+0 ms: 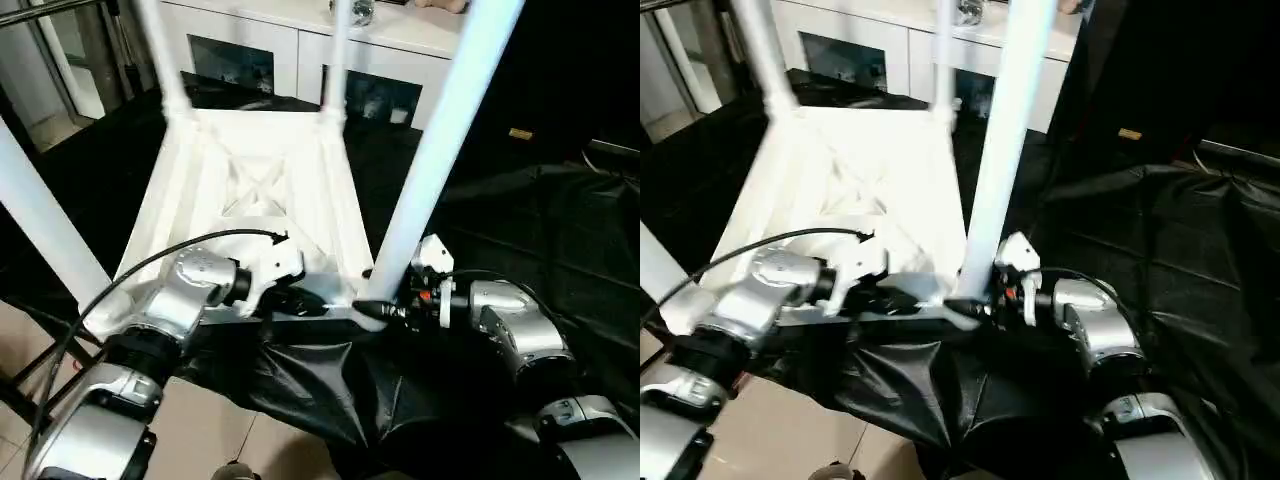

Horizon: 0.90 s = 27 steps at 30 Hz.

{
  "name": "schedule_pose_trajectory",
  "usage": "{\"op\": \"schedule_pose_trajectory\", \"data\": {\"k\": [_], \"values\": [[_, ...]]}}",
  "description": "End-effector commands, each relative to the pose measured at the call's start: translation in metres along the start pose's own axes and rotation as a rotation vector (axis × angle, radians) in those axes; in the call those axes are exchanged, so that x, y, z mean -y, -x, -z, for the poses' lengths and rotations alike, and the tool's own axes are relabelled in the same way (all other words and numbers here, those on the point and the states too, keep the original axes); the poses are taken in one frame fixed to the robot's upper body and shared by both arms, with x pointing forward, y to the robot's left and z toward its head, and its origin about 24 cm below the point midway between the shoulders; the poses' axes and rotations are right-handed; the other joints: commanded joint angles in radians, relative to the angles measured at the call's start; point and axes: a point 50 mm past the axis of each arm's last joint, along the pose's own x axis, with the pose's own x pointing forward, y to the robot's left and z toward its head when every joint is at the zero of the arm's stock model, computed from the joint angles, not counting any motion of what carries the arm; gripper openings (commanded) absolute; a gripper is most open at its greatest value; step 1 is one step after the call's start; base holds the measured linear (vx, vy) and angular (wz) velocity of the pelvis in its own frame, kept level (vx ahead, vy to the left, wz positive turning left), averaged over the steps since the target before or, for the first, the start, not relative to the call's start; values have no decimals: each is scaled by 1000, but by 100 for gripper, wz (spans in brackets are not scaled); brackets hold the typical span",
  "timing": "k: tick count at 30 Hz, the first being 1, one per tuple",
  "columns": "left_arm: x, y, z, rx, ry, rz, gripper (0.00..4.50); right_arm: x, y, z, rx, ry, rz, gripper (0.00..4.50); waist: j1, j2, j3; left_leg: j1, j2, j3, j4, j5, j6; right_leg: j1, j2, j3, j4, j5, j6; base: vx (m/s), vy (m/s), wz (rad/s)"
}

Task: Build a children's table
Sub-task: Rotate leg to tighten

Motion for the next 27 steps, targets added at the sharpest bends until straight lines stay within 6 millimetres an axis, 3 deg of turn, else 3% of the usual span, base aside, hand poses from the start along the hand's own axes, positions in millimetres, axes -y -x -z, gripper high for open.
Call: {"op": "schedule_pose_trajectory", "data": {"k": [1, 5, 11, 13, 16, 18, 20, 26, 27], "values": [[0, -2, -5, 17, -21, 1, 0, -10, -8, 0, -15, 8, -105, 282, 0, 5, -63, 15, 32, -2, -59, -219, 35, 50, -65, 43, -63, -133, -232, 0, 0, 0], [-1, -1, -4, 16, -21, 4, 0, -11, -8, 1, -16, 1, -128, 261, 3, 4, -66, 12, 30, -1, -56, -191, 41, 53, -65, 43, -57, -85, -242, 0, 0, 0], [-4, -6, -6, 43, 26, -66, 0, -12, -11, 1, 6, -33, -95, 259, 5, 4, -65, 13, 31, 0, -56, -195, 40, 52, -65, 42, -59, -94, -243, 0, 0, 0], [-7, -11, -8, 49, 44, -110, 0, -9, -15, 4, 7, -47, -22, 259, 6, 5, -63, 14, 31, -1, -57, -207, 32, 51, -66, 43, -62, -117, -238, 0, 0, 0], [-12, -18, -11, 44, 59, -189, 0, 0, -22, 10, -13, -50, 168, 258, -1, 3, -59, 15, 30, -6, -63, -256, 5, 48, -72, 44, -73, -227, -208, 0, 0, 0], [-15, -24, -15, 46, 70, -240, 0, 6, -27, 14, -15, -86, 304, 258, -14, 2, -53, 16, 25, -11, -71, -313, -22, 46, -72, 43, -86, -353, -170, 0, 0, 0], [-17, -33, -20, 54, 85, -284, 0, 11, -33, 18, -7, -141, 441, 258, -20, 1, -53, 23, 24, -13, -71, -331, -31, 42, -75, 44, -95, -406, -148, 0, 0, 0], [-12, -60, -34, 70, 88, -310, 0, 9, -57, 19, 3, -197, 629, 258, -31, 4, -55, 21, 23, -12, -71, -324, -19, 40, -71, 46, -96, -372, -145, 0, 0, 0], [-10, -63, -35, 74, 86, -309, 0, 7, -60, 19, 9, -190, 623, 258, -30, 10, -56, 22, 23, -12, -71, -324, -17, 40, -70, 46, -95, -358, -146, 0, 0, 0]]}}
